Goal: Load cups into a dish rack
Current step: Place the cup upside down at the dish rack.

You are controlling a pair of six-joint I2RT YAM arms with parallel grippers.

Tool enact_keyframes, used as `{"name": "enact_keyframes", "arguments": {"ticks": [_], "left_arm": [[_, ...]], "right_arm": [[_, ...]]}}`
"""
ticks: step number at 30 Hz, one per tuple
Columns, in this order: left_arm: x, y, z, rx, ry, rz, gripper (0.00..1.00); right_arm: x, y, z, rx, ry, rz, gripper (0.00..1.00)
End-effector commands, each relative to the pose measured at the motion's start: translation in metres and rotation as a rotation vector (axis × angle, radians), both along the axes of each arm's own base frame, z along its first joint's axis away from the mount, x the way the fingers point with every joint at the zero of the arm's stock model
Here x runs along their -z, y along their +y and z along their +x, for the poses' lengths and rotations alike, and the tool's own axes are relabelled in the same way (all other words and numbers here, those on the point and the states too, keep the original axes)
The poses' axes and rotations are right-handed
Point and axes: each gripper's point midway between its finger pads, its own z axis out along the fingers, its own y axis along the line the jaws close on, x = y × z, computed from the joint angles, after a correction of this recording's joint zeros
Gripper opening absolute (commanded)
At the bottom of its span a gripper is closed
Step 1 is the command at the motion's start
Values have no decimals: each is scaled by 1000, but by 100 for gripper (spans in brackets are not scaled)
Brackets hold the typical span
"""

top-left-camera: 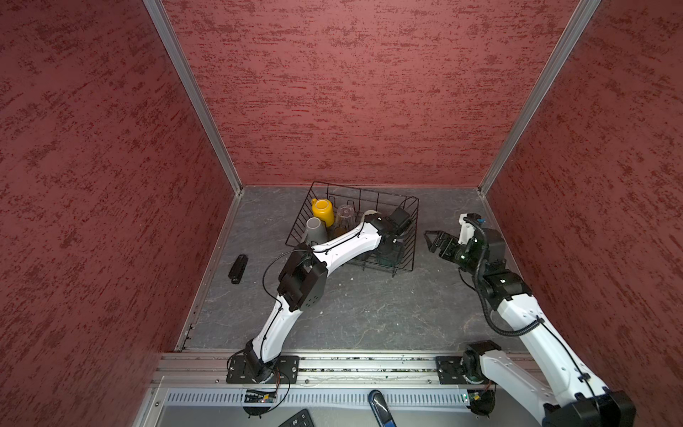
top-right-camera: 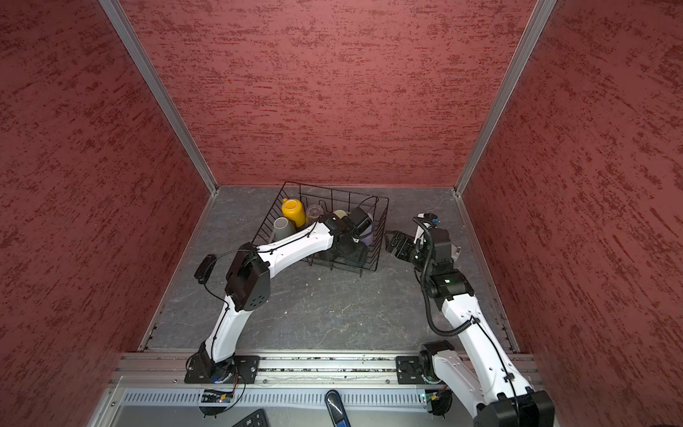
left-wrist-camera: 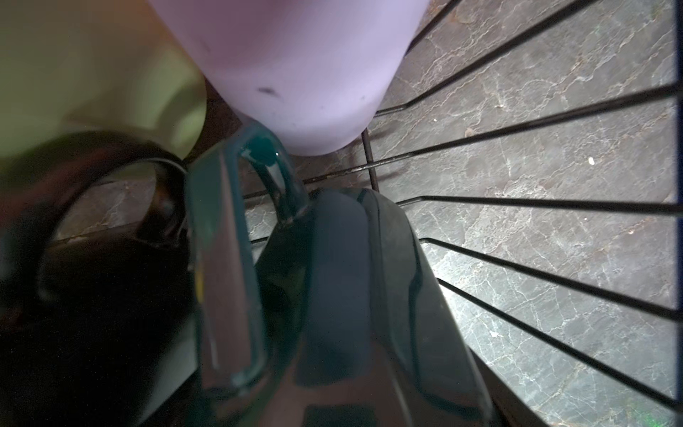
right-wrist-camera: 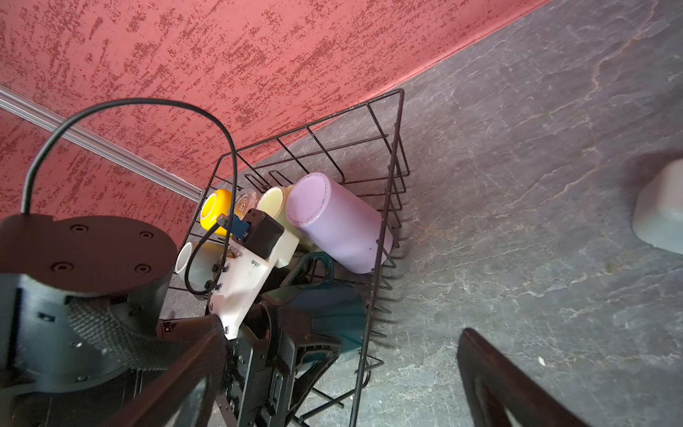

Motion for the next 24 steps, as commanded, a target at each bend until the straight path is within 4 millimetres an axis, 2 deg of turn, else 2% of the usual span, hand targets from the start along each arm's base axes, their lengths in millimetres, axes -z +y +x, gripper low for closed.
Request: {"name": "enact_keyframes", "arguments": {"ticks": [1,4,10,16,21,24], "left_arm": [[-15,-13,11,-13,-46,-54,46],[-12,-14,11,-15,-42,-53,60],[-7,-15,10,-16,-32,-52,76],[-6,-13,11,-15,-39,-47,98],[-12,-14,10,-16,-50,-65,100],[-24,-17,9,-14,-77,-97,100]], "right_arm": [[-7,0,1,-4,-29,15,99],[-6,0,1,-3,-27,16,99],[-6,0,1,-4,-26,17,99],[-6,-1,1,-2,-27,19,99],[-8,-2,1,0,-29,18,99],[-9,-2,0,0,-32,12,99]]}}
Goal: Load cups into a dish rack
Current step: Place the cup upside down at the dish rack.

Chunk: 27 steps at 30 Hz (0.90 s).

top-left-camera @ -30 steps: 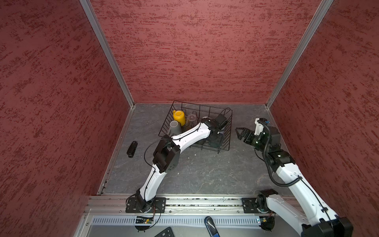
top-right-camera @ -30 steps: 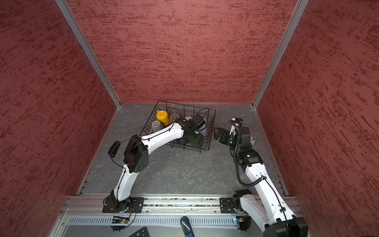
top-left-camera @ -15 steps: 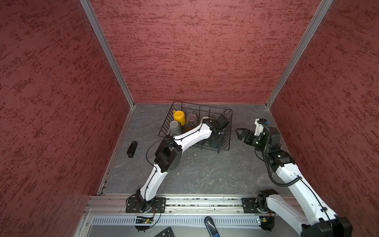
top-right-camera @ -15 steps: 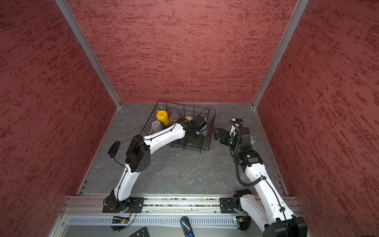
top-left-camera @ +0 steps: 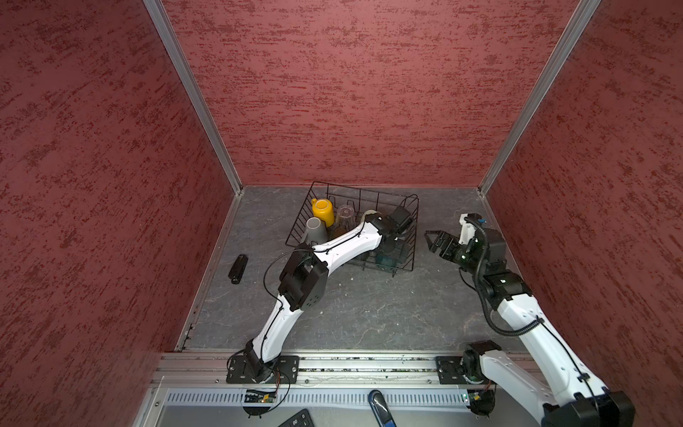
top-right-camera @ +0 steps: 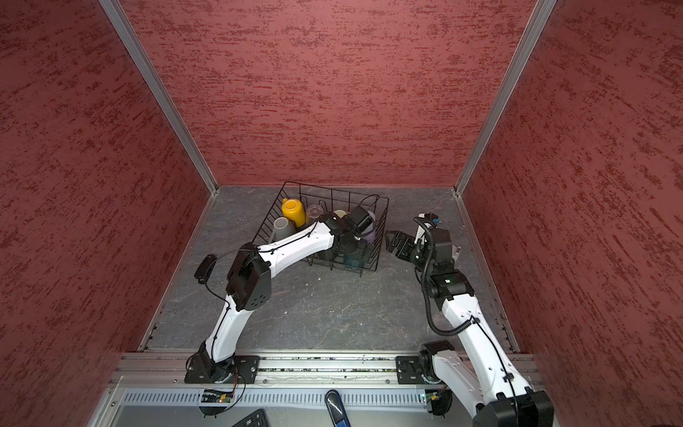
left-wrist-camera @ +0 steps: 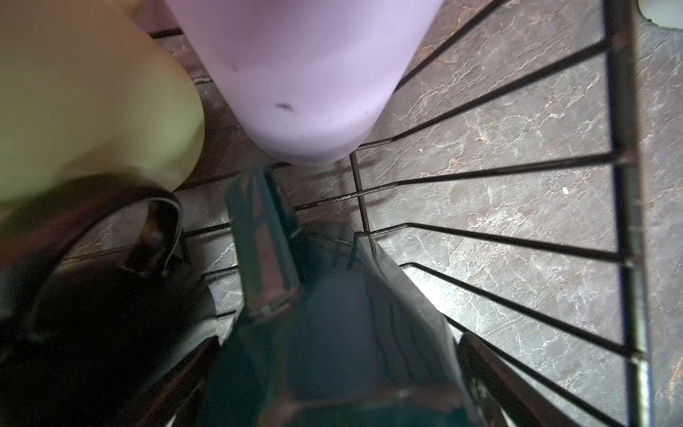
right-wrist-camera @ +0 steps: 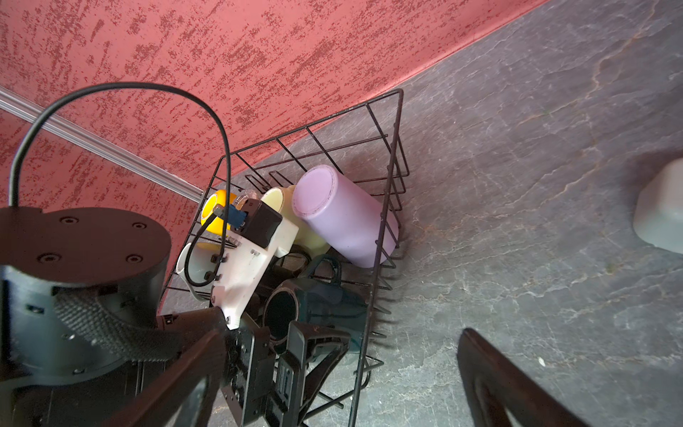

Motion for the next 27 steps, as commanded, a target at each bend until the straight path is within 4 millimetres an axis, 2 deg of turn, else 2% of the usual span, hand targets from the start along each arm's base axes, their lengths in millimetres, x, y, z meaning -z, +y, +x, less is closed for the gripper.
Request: {"name": "enact_keyframes", "arguments": {"ticks": [1,6,9,13,16,18,20,23,25,26,27], "left_arm": [[-27,-7,0,1,-61,-70,100],[-69,-3,-2,-7,-177,-189,100],[-101,9,-2,-11,-292,-262,100],[-146,40,-6,-23,-503,-320,100],[-174,81,-11,-45,-707,-323,99],[-185,118,-15,-77,-839,-298,99],[-191,165,-17,-140,-949,-280,99],[-180,239,-19,-305,-974,-262,99],[-163,285,-25,-397,-1011,-240,99],[-159,301,-29,-418,-1042,-231,99],[-145,317,-33,-439,-1057,-203,99]], "right_arm": [[-10,-1,0,1,-29,5,99],[-20,-3,2,-1,-52,-20,99],[-27,-2,2,-15,-83,-40,99],[-36,-15,7,45,-144,-92,99],[-31,-35,14,146,-189,-167,99],[-20,-50,19,223,-199,-218,99],[-2,-64,23,291,-195,-280,99],[20,-80,28,358,-227,-374,99],[35,-92,31,409,-251,-450,99],[39,-95,31,424,-261,-481,99],[44,-99,31,436,-274,-515,99]]}}
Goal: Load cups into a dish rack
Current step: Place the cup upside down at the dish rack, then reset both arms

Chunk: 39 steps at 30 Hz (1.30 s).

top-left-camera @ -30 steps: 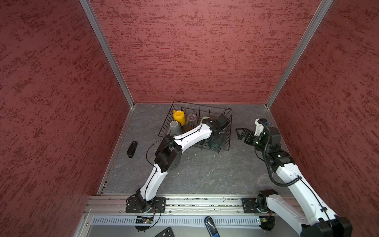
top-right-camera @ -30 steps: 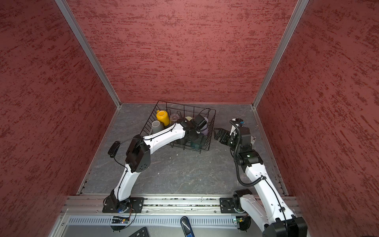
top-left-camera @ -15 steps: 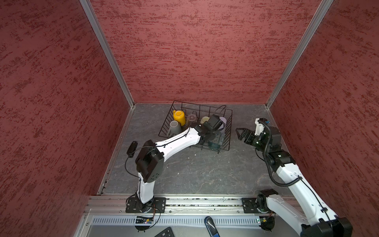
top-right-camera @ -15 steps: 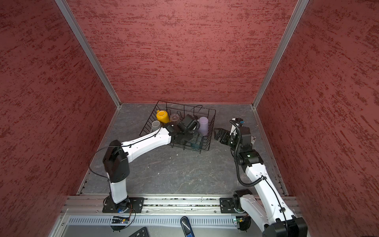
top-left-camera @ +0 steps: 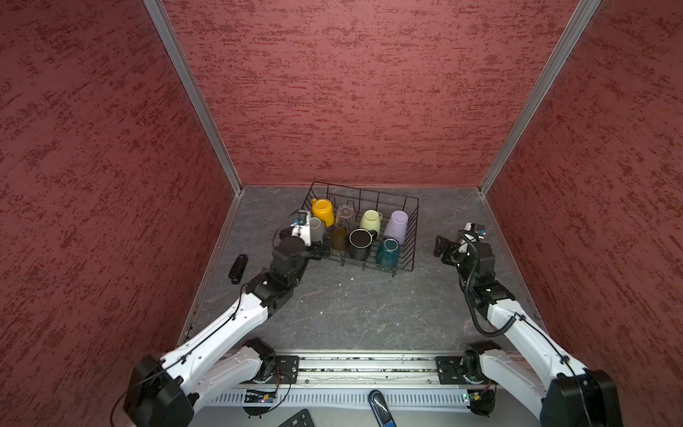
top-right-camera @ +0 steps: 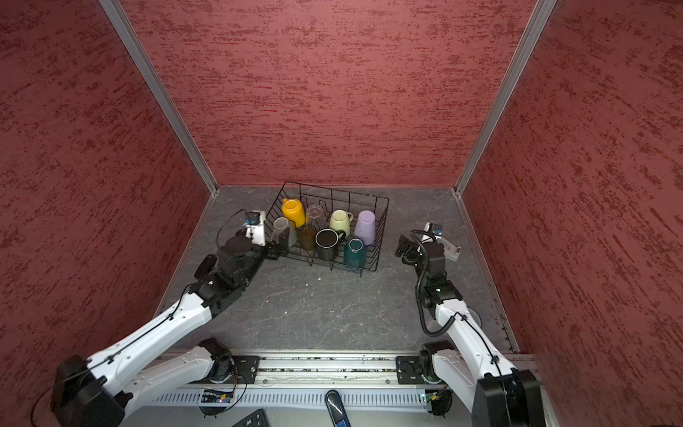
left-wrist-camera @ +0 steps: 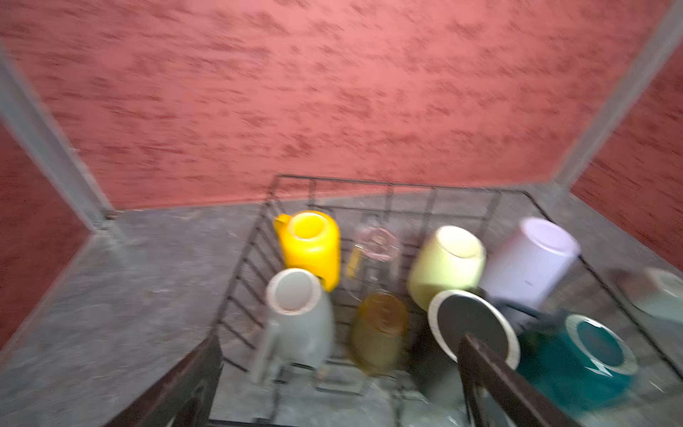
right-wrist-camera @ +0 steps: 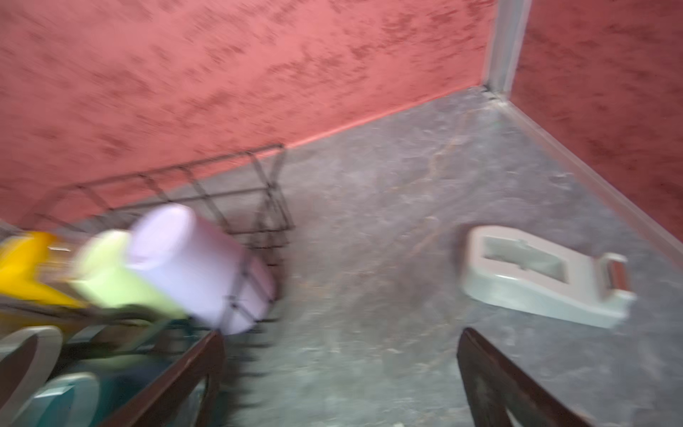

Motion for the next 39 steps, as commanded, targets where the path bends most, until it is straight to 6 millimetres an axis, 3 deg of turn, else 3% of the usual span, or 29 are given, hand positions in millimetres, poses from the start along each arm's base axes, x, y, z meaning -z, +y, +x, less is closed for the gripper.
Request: {"name": "enact_keyframes", "arguments": {"ticks": [1,6,9,13,17,22,28,39], "left_arm": [[16,42,-8,-97,-89,20,99],[76,103,-14,-233,-32,-14,99],[99,121,-11,-261,-22,-98,99],[100,119,8,-238,-41,-59,99],[100,114,27,-205,-58,-40,100],[104,111,49,-183,-46,-4,100],[128,112,61,-191,-48,8,99],[134,118,72,-254,12,34,100]], "right_arm": [[-25,-29,9,133,-176,-159,99],[-17,-37,11,147,-269,-265,99],[-8,-42,18,145,-295,-285,99],[-3,-35,30,68,-327,-289,99],[18,-44,28,73,-319,-241,99],[21,-37,33,14,-317,-247,99],[23,-54,37,121,-286,-233,99],[23,-54,39,107,-281,-224,99]]}}
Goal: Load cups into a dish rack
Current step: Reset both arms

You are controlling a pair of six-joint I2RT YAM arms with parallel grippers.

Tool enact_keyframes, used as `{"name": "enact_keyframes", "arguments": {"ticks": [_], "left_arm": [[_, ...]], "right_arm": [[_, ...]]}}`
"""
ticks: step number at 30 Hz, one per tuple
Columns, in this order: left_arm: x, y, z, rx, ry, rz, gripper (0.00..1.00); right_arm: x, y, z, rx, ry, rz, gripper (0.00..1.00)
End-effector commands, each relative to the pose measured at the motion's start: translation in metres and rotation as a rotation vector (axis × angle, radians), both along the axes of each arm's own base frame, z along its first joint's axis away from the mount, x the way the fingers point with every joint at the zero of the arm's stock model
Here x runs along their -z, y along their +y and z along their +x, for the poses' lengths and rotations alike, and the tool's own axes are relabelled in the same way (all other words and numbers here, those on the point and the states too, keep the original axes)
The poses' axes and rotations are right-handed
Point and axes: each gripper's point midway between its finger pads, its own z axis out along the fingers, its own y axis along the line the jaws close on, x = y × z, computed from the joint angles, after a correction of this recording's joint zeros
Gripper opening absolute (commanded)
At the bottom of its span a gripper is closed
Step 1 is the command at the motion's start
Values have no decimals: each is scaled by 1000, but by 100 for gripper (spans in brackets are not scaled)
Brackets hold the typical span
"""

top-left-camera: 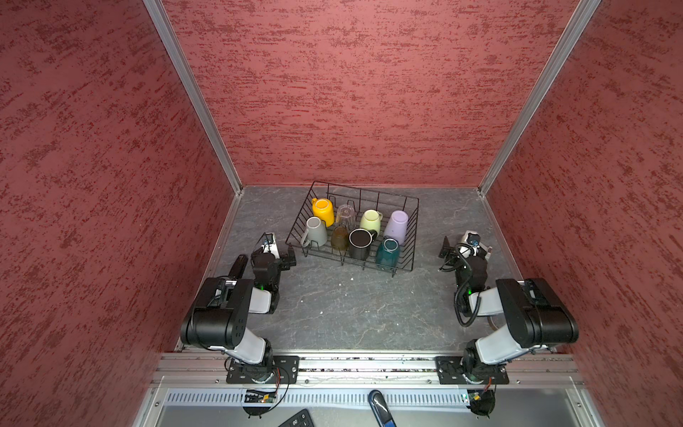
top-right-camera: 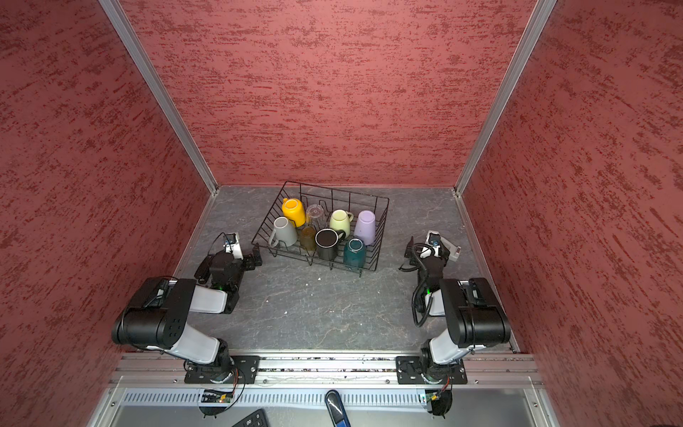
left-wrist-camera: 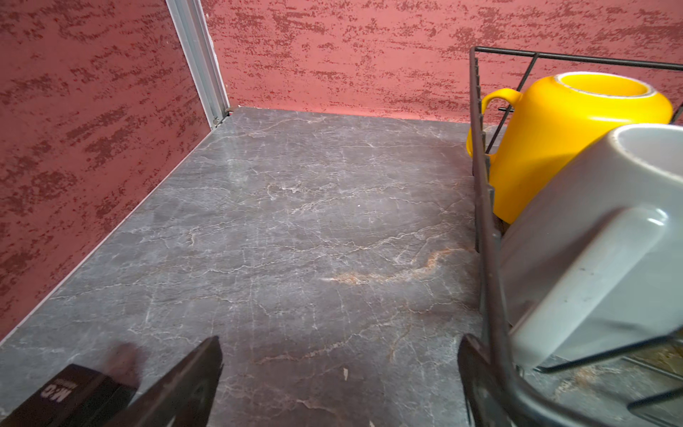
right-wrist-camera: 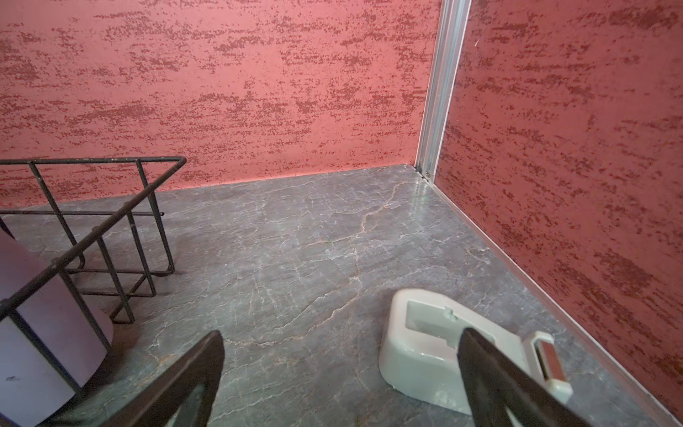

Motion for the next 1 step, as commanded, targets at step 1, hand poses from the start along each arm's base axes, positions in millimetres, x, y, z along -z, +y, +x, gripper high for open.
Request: {"name": "enact_keyframes", "arguments": {"ticks": [1], "left_arm": [[-30,2,18,-26,-98,4,100]], "right_arm": [[-12,-1,-3,0,-58,4,99]]}}
